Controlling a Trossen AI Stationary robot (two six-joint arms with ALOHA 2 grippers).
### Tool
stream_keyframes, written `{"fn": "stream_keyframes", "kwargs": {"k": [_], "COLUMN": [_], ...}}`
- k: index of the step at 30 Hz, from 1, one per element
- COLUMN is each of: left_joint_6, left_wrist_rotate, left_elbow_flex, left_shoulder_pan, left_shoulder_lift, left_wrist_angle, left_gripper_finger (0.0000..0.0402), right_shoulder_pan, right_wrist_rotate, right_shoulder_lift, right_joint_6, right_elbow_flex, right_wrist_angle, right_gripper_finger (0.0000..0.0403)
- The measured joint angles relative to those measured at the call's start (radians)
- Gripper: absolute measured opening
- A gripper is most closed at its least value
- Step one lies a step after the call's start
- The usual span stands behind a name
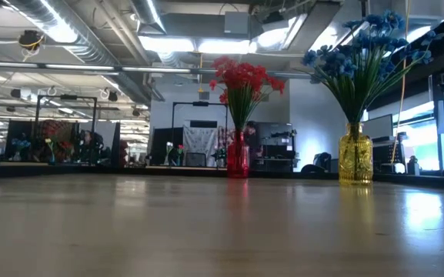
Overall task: Sort flowers into vase by color
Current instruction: Put the white tulip into the transparent vase
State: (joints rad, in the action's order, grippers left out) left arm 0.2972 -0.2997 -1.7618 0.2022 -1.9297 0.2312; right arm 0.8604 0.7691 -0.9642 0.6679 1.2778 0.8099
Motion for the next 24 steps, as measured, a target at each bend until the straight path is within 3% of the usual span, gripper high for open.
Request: {"fn": "stream_keyframes", "kwargs": {"k": [6, 14, 19, 24], "left_joint_6": [-0.02, -0.017, 0.006, 0.024], "left_wrist_rotate": [0.003, 0.002, 0.0, 0.004], "left_elbow_flex": [-0.019, -0.021, -0.021, -0.021], "left_shoulder_pan": [0.012, 0.015, 0.012, 0.012], "left_shoulder_lift": [-0.031, -0.03, -0.024, 0.001], "left_wrist_angle": [0.006, 0.027, 0.006, -0.043], "left_gripper_finger": [0.0005, 0.0005, 0.0022, 0.0067], "right_shoulder_pan": [-0.157, -0.283, -0.314, -0.314], "right_wrist_rotate": [-0.131, -0.294, -0.326, -0.318], "right_shoulder_lift": [-0.043, -0.086, -0.095, -0.094], "right_joint_6": [-0.062, -0.159, -0.156, -0.157], "right_elbow_flex": [0.0, 0.0, 0.0, 0.0], "right_wrist_angle": [-0.053, -0.163, -0.175, -0.175], "right_gripper_finger": [0.0214, 0.02, 0.013, 0.0025]}}
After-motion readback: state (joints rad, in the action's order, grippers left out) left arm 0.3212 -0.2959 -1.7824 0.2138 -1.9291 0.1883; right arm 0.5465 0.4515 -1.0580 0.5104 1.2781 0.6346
